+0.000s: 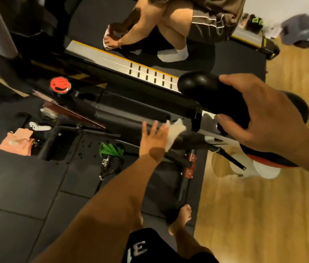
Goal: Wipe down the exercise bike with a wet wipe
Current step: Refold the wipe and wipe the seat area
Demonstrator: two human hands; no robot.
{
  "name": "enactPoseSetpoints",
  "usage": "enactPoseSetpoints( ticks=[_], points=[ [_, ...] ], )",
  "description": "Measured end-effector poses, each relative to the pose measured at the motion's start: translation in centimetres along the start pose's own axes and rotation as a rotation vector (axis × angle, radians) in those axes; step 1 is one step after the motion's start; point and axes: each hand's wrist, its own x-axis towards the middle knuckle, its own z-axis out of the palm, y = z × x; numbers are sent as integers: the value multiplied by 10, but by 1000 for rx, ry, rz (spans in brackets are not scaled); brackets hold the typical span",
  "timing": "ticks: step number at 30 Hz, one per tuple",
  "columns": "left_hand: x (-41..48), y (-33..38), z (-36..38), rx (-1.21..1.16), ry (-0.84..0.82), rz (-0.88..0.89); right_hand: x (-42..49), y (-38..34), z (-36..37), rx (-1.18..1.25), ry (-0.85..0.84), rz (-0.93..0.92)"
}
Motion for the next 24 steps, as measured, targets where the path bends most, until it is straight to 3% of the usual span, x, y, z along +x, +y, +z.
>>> enactPoseSetpoints(
  ticks=[3, 6, 9, 15, 20, 24],
  points=[
    [2, -87, -6, 83, -83, -237, 0, 1, 1, -2, -2, 4],
    [-1, -131, -14, 152, -172, -313, 2, 1, 3, -13, 0, -13],
    [4, -109, -14, 178, -133, -131, 3, 0, 3, -33, 0, -14],
    [24, 21, -4, -61, -17, 277, 4, 3, 5, -40, -32, -13],
    [28, 10, -5, 63, -51, 328, 4, 5, 1, -73, -42, -3],
    [31, -28, -24, 196, -137, 222, 4, 0, 1, -136, -66, 5]
  ],
)
